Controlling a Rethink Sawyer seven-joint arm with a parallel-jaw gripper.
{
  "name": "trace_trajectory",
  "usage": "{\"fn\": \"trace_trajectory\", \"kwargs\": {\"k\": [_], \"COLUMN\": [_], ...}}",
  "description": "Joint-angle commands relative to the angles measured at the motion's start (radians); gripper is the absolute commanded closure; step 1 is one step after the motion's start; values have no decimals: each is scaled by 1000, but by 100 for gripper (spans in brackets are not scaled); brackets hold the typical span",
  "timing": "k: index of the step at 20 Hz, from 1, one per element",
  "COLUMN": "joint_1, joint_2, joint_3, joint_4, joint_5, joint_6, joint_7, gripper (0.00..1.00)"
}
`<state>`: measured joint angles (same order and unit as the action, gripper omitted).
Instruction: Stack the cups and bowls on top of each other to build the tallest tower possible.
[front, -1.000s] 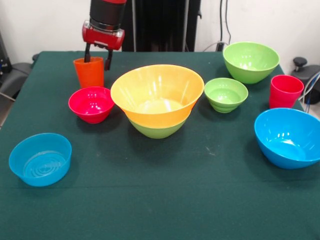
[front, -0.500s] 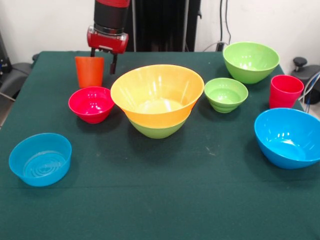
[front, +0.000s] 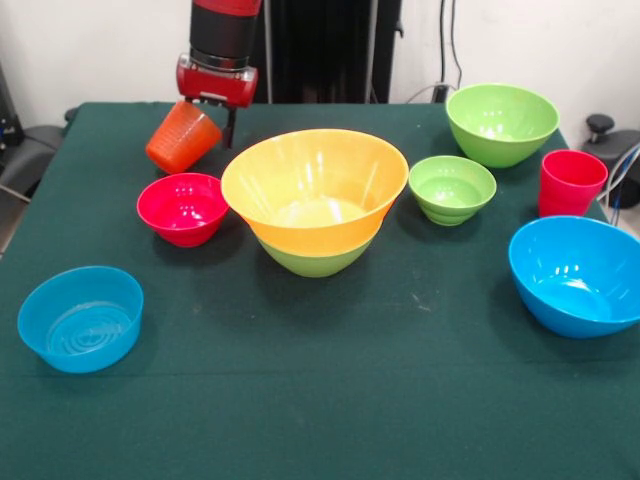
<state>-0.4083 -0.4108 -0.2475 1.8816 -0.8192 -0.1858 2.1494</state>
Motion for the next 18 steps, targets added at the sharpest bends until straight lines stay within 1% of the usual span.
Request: {"fn": "trace_trajectory", "kwargs": {"k": [1, 3, 7, 10, 12, 15, 18], "joint_1": [34, 53, 48, 50, 65, 113, 94], "joint_2": [18, 14, 3, -2, -3, 19, 12], "joint_3": [49, 25, 22, 10, -17, -89, -84], "joint_4": [-64, -75, -85, -82, -75, -83, -98], "joint_5": [6, 7, -11, -10, 7, 44, 18], "joint_6": [-24, -18, 1, -5, -13, -44, -42], "joint_7": [53, 45, 30, 34, 45, 59, 45], "gripper": [0, 0, 0, 0, 0, 0, 0]}}
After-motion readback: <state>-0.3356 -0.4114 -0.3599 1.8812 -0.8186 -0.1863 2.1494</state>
